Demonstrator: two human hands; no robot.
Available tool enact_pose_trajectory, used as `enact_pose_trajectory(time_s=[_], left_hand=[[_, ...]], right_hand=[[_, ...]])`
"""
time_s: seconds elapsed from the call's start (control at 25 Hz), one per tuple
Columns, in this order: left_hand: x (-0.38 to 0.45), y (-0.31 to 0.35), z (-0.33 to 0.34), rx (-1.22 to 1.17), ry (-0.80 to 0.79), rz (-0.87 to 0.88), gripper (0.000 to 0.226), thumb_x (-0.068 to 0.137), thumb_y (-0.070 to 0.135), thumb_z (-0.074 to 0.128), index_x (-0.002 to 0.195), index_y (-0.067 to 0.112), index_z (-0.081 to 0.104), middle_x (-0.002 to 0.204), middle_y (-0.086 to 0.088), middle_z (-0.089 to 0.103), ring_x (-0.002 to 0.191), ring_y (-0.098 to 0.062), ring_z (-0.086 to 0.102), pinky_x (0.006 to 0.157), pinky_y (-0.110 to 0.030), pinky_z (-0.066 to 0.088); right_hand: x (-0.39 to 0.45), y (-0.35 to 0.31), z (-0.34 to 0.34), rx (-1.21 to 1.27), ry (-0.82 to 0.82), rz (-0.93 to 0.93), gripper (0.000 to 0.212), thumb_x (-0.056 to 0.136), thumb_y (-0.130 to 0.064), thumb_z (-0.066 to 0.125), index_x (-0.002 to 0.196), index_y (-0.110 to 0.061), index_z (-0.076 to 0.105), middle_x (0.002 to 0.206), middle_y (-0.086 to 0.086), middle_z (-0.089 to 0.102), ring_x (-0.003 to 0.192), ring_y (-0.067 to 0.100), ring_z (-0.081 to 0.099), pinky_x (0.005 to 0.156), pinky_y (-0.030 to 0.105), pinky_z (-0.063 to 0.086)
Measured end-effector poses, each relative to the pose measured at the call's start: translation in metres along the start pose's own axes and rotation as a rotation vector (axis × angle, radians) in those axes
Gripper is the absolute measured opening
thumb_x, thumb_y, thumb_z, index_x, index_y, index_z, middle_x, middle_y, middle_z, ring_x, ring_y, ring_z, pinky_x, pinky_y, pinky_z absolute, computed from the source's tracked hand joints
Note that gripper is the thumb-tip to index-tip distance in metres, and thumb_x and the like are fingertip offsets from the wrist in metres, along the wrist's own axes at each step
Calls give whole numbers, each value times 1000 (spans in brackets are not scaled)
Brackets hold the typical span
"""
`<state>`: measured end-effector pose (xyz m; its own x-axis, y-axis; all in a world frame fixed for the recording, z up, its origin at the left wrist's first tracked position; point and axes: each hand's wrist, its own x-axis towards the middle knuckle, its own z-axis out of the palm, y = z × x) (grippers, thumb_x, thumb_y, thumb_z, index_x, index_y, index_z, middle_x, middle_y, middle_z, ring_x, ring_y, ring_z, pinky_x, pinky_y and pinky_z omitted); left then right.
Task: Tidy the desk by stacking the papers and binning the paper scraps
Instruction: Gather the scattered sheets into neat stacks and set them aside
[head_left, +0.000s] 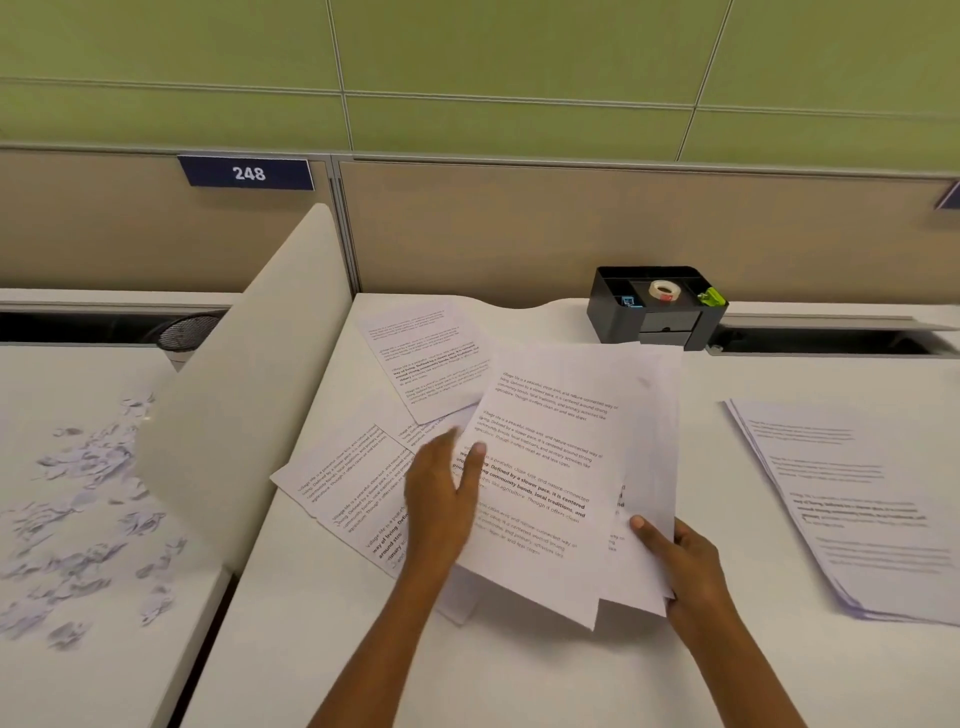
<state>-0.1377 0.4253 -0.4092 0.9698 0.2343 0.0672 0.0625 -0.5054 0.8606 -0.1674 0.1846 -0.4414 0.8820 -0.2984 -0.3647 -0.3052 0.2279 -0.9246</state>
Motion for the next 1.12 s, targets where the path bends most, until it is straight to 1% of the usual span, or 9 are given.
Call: enact_pose_trajectory(time_s=[0.12,0.32,0.44,0.52,0.64,0.8,0.92,1.0,1.12], left_hand=[[9,-6,-9,-53,-270,-288,79,85,45,61,147,21,21,147,-7,36,134,-26,35,109,-44,32],[4,13,22,-82,-307,-136,65,84,20,68,140,19,35,129,0,56,120,-20,52,103,-36,40],[-2,23,42,-70,-275,-88,62,85,6,64,139,21,36,132,0,53,121,-15,49,98,-26,38],[-3,21,54,-65,-251,-50,63,86,3,62,139,24,36,136,1,50,125,-14,46,101,-28,37],[-2,11,62,-60,-223,-35,63,86,3,62,139,24,36,137,2,49,125,-14,46,102,-29,38],[11,-2,65,-45,-240,-43,64,84,7,66,138,23,36,135,1,51,122,-14,48,100,-28,40],[28,-7,62,-49,-234,-59,55,85,26,66,135,20,42,122,-6,58,112,-22,54,92,-31,47],[49,-12,55,51,-98,3,48,87,39,60,129,17,50,112,-8,60,103,-20,52,82,-27,45],[95,-34,42,407,94,104,41,91,32,55,128,14,53,128,-9,54,119,-24,42,94,-35,38]], right_hand=[[-1,-5,-3,13,-15,-24,14,83,-11,68,96,-10,66,90,10,73,84,33,67,76,44,56],[-2,-16,-11,24,-15,-45,14,91,-26,57,96,-15,65,95,5,71,83,26,68,62,33,60],[0,-19,-16,-31,26,-7,38,95,-47,41,93,-17,64,91,6,70,82,26,66,61,33,56],[2,-20,-18,-75,-13,42,44,93,-51,42,94,-14,66,89,10,71,78,31,67,61,34,54],[6,-15,-18,-134,-61,74,36,90,-40,56,94,-6,69,89,17,72,65,30,69,56,34,54],[18,-12,-17,-123,-8,106,32,84,-38,67,85,-5,68,80,10,74,75,32,69,67,37,55],[30,-5,-16,-155,-1,69,22,80,-11,72,100,-1,68,88,13,74,82,33,69,75,44,56],[35,-1,-17,-194,19,17,24,78,-3,71,102,0,68,90,14,74,82,34,70,80,49,55],[42,-5,-21,-142,48,-29,25,78,-5,72,102,-1,68,89,10,75,84,34,70,81,45,54]])
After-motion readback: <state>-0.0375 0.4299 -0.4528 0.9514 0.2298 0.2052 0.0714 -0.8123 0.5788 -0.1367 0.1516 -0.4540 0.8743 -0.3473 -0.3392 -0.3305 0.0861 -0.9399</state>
